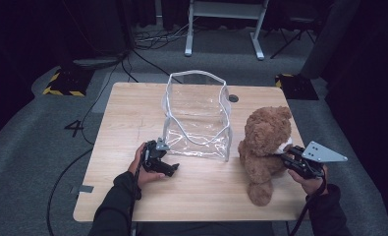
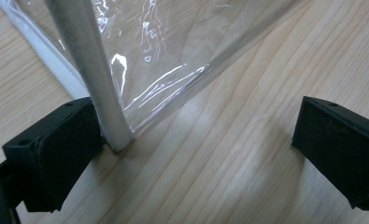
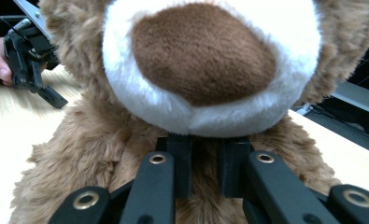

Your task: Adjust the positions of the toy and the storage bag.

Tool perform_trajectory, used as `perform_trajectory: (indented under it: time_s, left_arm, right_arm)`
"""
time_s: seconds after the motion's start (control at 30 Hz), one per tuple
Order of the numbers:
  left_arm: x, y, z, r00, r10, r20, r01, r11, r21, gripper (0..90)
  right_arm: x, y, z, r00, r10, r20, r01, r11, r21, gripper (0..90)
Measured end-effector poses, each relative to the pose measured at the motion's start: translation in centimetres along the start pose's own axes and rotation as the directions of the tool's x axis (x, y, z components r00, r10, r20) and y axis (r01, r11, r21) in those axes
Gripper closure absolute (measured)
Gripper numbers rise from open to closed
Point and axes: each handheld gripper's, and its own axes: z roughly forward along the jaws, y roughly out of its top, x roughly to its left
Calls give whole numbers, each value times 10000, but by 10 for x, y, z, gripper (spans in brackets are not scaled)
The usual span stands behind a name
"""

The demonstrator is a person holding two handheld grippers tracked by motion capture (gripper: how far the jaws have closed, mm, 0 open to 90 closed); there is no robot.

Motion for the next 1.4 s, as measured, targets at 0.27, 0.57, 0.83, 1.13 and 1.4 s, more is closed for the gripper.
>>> perform_trajectory:
  time_s: [0.27,0.57,0.83,1.13,1.4]
  left_arm:
    - [-12,17,15,9992,302,258,-302,9995,-1,16]
    - [-21,26,23,9986,383,373,-383,9993,-8,15]
    - [-22,3,3,9991,273,312,-273,9996,-11,15]
    - [-24,-34,-28,10000,18,86,-18,10000,-4,15]
    - [-21,-54,-45,10000,23,92,-23,10000,-17,17]
  right_arm:
    - [-4,0,-9,9999,59,126,-56,9998,-211,789]
    - [-7,1,-15,9996,142,229,-134,9992,-366,792]
    - [-9,2,-18,9991,285,319,-267,9981,-554,793]
    - [-13,8,-17,9985,225,503,-191,9976,-660,796]
    - [-21,16,-17,9972,278,700,-211,9953,-947,798]
